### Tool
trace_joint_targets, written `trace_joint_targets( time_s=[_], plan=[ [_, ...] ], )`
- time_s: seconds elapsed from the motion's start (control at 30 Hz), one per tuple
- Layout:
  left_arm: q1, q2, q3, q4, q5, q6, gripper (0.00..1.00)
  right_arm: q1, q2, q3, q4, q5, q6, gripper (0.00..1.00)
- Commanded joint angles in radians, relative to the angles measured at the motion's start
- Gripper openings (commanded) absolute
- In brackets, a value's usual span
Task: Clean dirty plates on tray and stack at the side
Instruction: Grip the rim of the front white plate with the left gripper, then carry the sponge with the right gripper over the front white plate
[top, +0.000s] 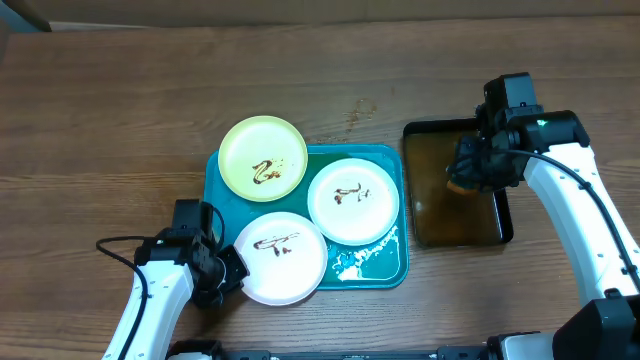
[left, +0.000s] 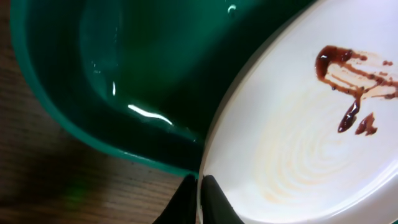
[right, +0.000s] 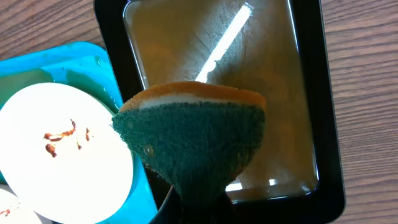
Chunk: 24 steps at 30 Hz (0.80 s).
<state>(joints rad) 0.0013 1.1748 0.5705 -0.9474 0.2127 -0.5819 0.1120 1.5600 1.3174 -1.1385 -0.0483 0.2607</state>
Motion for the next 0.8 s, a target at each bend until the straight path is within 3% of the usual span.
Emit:
trace_joint_targets(
  time_s=[0.0, 0.2, 0.4, 0.63, 0.77],
  plan=[
    [-0.002, 0.003, -0.005, 0.019, -0.006, -0.009, 0.05, -0.001, -0.005, 0.013, 0.000, -0.006, -0.006, 0.04],
    [-0.002, 0.003, -0.005, 0.040, -0.080, -0.009, 0.04, 0.000, -0.005, 0.013, -0.018, -0.018, -0.008, 0.04],
    [-0.002, 0.003, -0.005, 0.128, -0.093, 0.014, 0.04, 0.047, -0.005, 0.013, -0.007, -0.231, -0.121, 0.04],
    [-0.002, 0.003, -0.007, 0.113, -0.090, 0.030, 0.04, 0.252, -0.005, 0.013, 0.088, -0.270, -0.129, 0.04],
    [-0.002, 0.003, -0.020, 0.110, -0.091, 0.044, 0.04, 0.408, 0.005, 0.013, 0.217, -0.268, -0.045, 0.04]
  ],
)
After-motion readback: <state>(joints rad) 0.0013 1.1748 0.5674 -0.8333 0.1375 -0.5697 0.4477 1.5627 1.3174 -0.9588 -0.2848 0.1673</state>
